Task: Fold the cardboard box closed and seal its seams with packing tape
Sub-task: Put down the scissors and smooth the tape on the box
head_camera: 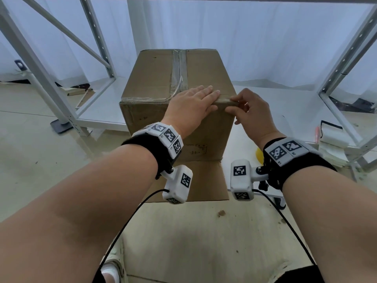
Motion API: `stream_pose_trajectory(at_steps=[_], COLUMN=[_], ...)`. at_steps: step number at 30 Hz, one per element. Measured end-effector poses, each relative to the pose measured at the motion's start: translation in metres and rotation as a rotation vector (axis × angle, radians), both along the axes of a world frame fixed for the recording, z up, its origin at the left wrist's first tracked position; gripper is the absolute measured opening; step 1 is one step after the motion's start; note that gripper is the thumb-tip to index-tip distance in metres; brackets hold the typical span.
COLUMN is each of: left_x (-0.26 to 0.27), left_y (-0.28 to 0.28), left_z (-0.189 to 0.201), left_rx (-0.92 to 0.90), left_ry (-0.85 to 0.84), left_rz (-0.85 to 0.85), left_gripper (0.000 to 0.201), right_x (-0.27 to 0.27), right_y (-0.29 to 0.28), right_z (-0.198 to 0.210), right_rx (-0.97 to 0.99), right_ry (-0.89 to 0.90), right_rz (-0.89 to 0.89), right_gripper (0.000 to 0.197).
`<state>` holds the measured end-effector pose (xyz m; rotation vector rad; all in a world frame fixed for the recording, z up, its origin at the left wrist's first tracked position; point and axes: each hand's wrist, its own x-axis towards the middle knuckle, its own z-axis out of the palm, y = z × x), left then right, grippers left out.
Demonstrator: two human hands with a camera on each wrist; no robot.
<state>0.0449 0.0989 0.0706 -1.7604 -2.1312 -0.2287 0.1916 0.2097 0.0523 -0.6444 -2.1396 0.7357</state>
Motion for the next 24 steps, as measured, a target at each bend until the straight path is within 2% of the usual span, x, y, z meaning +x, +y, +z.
stream_pose_trajectory(at_steps=[3, 6, 11, 13, 15, 18, 21, 24], left_x=[-0.017, -0.043, -0.068, -0.071, -0.066, -0.048, -0.044, -0.059], left_y=[-0.017, -0.048, -0.092, -0.096, -0.089, -0.068, -0.058, -0.066], left_z=[0.004, 0.007, 0.009, 0.010, 0.016, 0.021, 0.014, 0.003], left_rx=[-0.044, -0.075, -0.046, -0.038, -0.055, -0.120, -0.104, -0.012], left_ry=[-0.008, -0.035, -0.102, -0.080, -0.068, 0.023, 0.074, -0.013], left_rz=[-0.020, 0.064, 0.191, 0.215, 0.220, 0.196, 0.210, 0.174], left_gripper=[0.049, 0.055, 0.059, 0.058, 0.056, 0.053, 0.050, 0.048], right_x=[-0.003, -0.002, 0.000, -0.001, -0.009, -0.042, -0.067, -0.064], right_y=[0.000, -0.002, -0.014, -0.021, -0.032, -0.052, -0.060, -0.053], right_z=[-0.003, -0.003, 0.002, 0.003, 0.007, 0.019, 0.022, 0.015], right_rx=[0.025, 0.088, 0.092, 0.188, 0.389, 0.547, 0.460, 0.386], right_ry=[0.049, 0.045, -0.021, -0.109, -0.215, -0.516, -0.702, -0.696], right_rz=[-0.026, -0.048, -0.122, -0.176, -0.201, -0.192, -0.216, -0.228], right_gripper=[0.014, 0.014, 0.026, 0.026, 0.031, 0.057, 0.065, 0.070])
